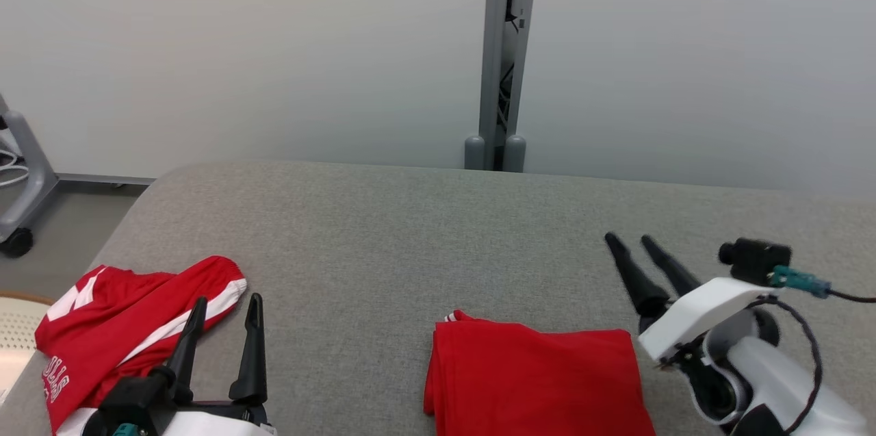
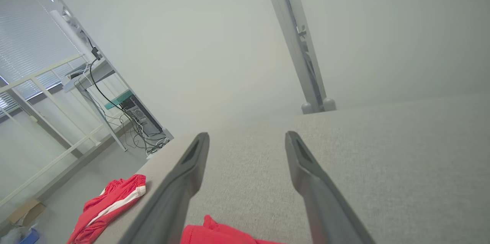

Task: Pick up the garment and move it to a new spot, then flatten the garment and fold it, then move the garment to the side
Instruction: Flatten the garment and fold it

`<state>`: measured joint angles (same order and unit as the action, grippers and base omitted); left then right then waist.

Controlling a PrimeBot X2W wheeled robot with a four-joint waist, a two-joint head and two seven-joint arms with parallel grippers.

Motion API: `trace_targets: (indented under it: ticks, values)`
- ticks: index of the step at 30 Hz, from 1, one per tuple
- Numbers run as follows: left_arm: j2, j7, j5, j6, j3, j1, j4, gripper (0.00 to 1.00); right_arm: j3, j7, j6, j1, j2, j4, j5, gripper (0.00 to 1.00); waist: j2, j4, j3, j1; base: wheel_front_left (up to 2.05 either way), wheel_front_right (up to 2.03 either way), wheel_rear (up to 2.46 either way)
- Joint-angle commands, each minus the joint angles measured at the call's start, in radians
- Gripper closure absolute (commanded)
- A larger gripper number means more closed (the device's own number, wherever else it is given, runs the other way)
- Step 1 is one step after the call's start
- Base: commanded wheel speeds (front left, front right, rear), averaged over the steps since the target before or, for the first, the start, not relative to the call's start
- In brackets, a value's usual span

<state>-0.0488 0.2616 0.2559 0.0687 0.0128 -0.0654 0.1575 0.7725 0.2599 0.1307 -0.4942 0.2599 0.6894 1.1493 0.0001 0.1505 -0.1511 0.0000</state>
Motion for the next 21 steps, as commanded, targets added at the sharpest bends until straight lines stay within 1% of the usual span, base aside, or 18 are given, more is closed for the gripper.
trace_targets:
  ticks: [1,4,7,11,13,16,18,21]
  values:
    - [-0.004,0.004,0.005,-0.006,-0.006,0.013,-0.011,0.0,-0.047,0.005,0.0,0.005,0.012,-0.014,-0.058,0.0,-0.0001,-0.023,0.003,0.0,0.0,0.0,0.0]
    - [-0.004,0.004,0.002,-0.013,-0.005,0.018,-0.028,0.0,-0.216,0.005,0.0,0.052,0.042,-0.078,-0.261,0.0,-0.0001,-0.05,0.009,0.0,0.0,0.0,0.0]
    - [-0.004,0.004,-0.01,-0.015,0.015,0.028,-0.036,0.0,-0.411,0.005,0.0,0.118,0.041,-0.184,-0.499,0.0,-0.0001,-0.075,0.018,0.0,0.0,0.0,0.0]
    - [-0.005,0.004,-0.005,-0.03,0.024,0.029,-0.044,0.0,-0.601,0.003,0.0,0.246,-0.035,-0.342,-0.73,0.0,-0.0001,-0.104,0.029,0.0,0.0,0.0,0.0]
    - [-0.004,0.004,-0.009,-0.032,0.032,0.024,-0.047,0.0,-0.655,0.003,0.0,0.3,-0.068,-0.408,-0.812,0.0,-0.0001,-0.117,0.034,0.0,0.0,0.0,0.0]
    - [-0.004,0.004,-0.023,-0.037,0.028,0.011,-0.055,0.0,-0.69,0.003,0.0,0.373,-0.11,-0.465,-0.902,0.0,-0.0001,-0.135,0.041,0.0,0.0,0.0,0.0]
    - [-0.004,0.004,-0.039,-0.04,0.028,-0.004,-0.049,0.0,-0.698,0.003,0.0,0.408,-0.137,-0.481,-0.926,0.0,-0.0001,-0.147,0.044,0.0,0.0,0.0,0.0]
    - [-0.004,0.004,-0.058,-0.048,0.026,-0.02,-0.059,0.0,-0.706,0.004,0.0,0.452,-0.157,-0.481,-0.941,0.0,-0.0001,-0.157,0.046,0.0,0.0,0.0,0.0]
